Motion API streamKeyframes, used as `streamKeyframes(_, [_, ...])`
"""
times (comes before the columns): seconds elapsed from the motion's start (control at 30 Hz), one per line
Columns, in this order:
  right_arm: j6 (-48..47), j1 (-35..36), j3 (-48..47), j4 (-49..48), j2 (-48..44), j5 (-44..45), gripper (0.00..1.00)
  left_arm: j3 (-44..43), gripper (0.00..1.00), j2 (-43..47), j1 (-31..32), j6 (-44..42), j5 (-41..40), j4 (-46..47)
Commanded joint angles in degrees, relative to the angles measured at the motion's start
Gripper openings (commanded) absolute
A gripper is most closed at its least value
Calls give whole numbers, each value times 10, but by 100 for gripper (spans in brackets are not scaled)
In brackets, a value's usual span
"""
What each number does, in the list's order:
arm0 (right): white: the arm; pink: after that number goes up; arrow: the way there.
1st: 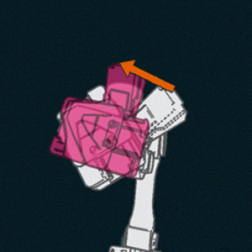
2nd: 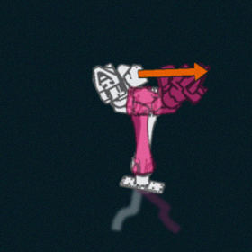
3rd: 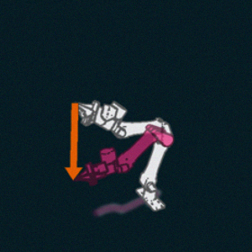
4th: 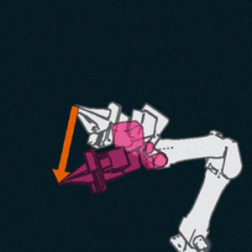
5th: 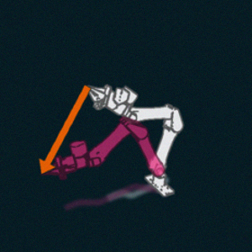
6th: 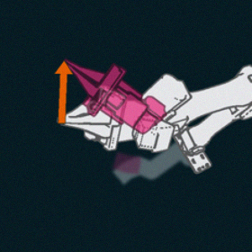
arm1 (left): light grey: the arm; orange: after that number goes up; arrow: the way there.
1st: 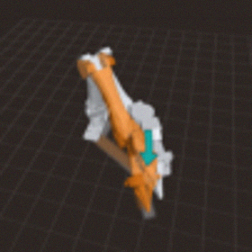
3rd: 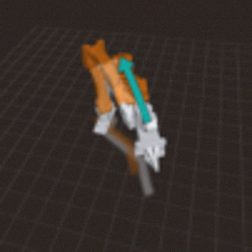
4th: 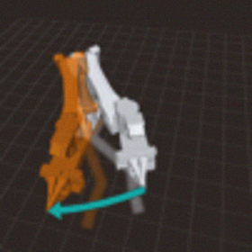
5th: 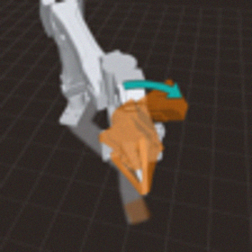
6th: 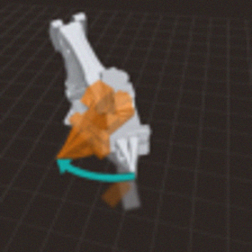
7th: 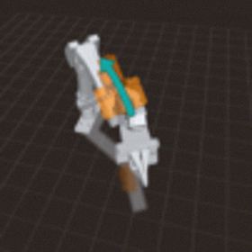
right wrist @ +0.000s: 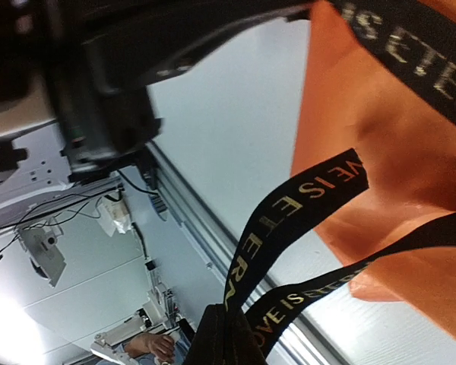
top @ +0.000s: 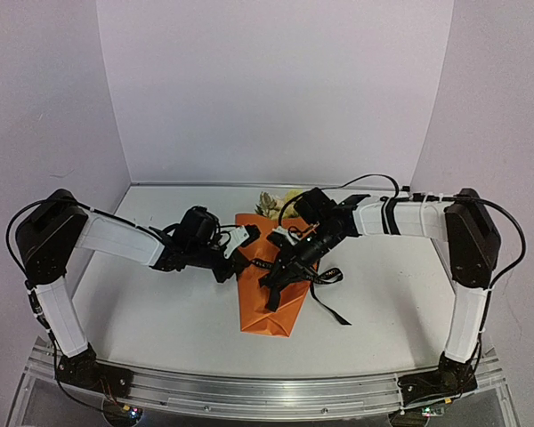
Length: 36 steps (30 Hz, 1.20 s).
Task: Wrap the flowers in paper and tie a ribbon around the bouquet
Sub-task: Cross the ribbon over the folded bouquet.
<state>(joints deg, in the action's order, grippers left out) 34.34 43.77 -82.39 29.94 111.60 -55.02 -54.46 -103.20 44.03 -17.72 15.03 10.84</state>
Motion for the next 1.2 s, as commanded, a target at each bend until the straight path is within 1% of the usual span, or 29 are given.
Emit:
streamKeyframes(0.0, [-30,-1,-36,53,32,75,0,-18,0,40,-3,6,27,36])
streamKeyframes(0.17, [-54,0,-80,121,55,171,0,-12,0,50,-3,3,40,33])
streamKeyframes(0.33, [-60,1,-100,146,64,265,0,-13,0,55,-3,1,64,22])
streamKeyframes(0.57, [-72,15,-124,165,75,366,0,-19,0,54,-3,-1,83,-2])
streamKeyframes(0.73, [-68,28,-148,172,91,398,0,-28,1,47,-3,1,90,-19])
streamKeyframes(0.97, [-66,48,-161,168,87,448,0,-48,5,25,-3,-2,103,-59])
streamKeyframes(1.03, [-61,49,-167,167,89,460,3,-50,6,20,-3,-1,100,-62])
streamKeyframes(1.17, [-59,53,-174,163,92,454,10,-52,7,13,-3,1,98,-67])
